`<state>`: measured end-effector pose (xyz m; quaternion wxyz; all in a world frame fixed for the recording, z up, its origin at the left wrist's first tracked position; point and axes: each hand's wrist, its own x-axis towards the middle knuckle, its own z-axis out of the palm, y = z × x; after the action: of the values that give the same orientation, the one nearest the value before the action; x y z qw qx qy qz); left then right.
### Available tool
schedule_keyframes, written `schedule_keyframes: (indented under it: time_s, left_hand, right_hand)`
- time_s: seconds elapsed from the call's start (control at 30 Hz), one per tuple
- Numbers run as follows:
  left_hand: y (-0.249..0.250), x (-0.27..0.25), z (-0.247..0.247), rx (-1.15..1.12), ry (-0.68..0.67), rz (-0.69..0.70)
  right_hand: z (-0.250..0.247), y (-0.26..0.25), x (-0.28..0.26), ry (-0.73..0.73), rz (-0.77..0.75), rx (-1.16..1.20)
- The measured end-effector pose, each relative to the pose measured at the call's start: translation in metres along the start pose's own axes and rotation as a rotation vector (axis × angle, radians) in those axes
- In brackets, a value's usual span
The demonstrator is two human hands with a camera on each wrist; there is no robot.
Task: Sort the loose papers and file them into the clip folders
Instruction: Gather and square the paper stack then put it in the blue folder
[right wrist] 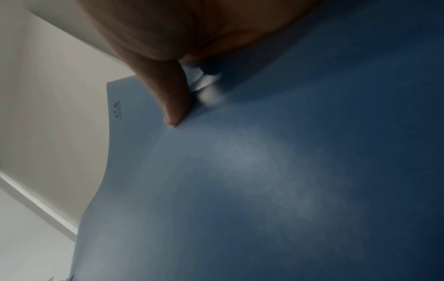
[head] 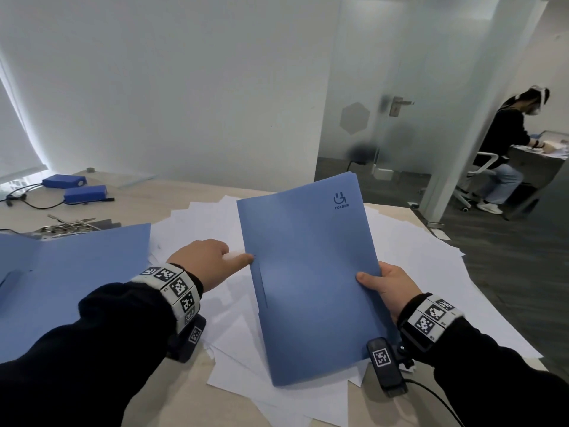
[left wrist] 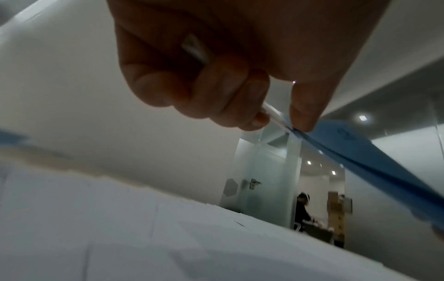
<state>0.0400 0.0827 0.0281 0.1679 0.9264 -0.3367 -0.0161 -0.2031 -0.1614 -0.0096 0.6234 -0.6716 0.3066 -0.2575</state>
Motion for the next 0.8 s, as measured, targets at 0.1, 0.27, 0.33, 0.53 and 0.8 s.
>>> schedule_keyframes:
  time_s: [0.1,0.27,0.33,0.53,0.8]
  left_hand:
    - [0.004,0.001,-0.003,0.108,0.012,0.035]
    - [0.013,0.0,-0.002,0.027,0.007,0.064]
    - [0.012,0.002,-0.002,-0.016,-0.001,0.065]
    - [0.016,0.0,0.007,-0.078,-0.022,0.072]
    - [0.024,-0.009,0.028,-0.477,-0.012,0.011]
  right_hand:
    - [0.003,-0.002,0.0,-0.008,-0.014,-0.015]
    - [0.004,-0.003,0.002,-0.004,-0.027,-0.043]
    - [0.002,-0.004,0.002,-0.003,-0.022,-0.037]
    - [0.001,-0.002,0.001,0.006,-0.012,-0.024]
    - [0.005,0.004,-0.003,0.015,0.013,0.032]
